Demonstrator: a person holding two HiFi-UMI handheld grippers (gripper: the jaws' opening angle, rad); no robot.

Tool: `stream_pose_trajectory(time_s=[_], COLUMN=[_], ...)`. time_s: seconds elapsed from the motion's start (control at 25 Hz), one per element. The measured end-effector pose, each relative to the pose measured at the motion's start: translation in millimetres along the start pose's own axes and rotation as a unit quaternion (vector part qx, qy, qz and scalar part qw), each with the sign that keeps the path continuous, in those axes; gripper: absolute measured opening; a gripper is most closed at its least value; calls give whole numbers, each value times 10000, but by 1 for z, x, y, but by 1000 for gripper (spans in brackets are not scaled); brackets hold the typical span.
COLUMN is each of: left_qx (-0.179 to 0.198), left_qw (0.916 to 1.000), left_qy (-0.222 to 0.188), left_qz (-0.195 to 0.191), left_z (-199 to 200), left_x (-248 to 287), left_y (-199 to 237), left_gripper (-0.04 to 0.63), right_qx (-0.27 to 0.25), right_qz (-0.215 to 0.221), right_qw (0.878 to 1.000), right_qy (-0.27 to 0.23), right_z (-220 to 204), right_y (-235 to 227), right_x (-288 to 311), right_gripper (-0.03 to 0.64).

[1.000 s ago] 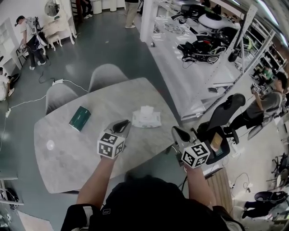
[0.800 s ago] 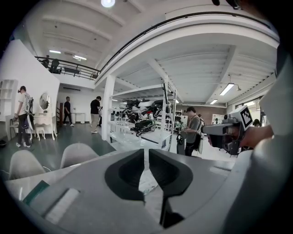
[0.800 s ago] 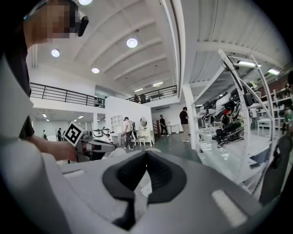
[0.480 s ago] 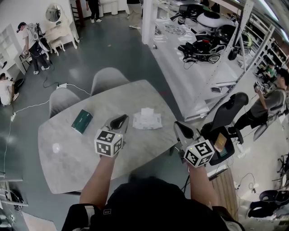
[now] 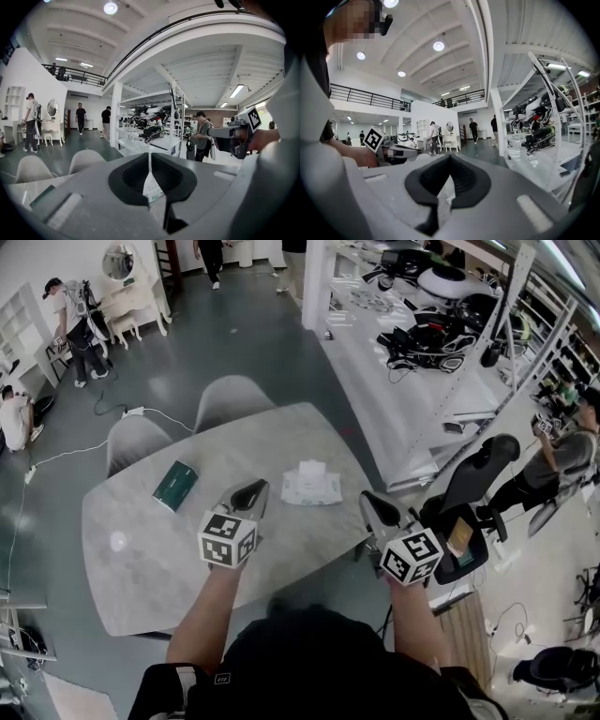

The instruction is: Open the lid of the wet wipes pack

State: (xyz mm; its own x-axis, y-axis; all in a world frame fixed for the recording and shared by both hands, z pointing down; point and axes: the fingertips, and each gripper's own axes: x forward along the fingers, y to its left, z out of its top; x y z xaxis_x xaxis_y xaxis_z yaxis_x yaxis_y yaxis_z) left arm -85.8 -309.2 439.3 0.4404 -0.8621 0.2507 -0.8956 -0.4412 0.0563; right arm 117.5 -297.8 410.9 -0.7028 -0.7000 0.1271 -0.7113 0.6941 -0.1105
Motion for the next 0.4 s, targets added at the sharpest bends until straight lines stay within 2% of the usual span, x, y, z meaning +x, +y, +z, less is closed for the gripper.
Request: stream_pose_trajectory(time_s=[0.4], left_qx=[-29], left_qw=[9999], left_qy=[-128], left_qz=[41], left_z=[-1], left_x=[-7], left_y=[13], left_gripper=[21], right_qx=[23], right_qz=[-83], right_qw=[10000], right_qy=[28], right_z=[2], right_y=[1], right_x=[3], right_gripper=[2])
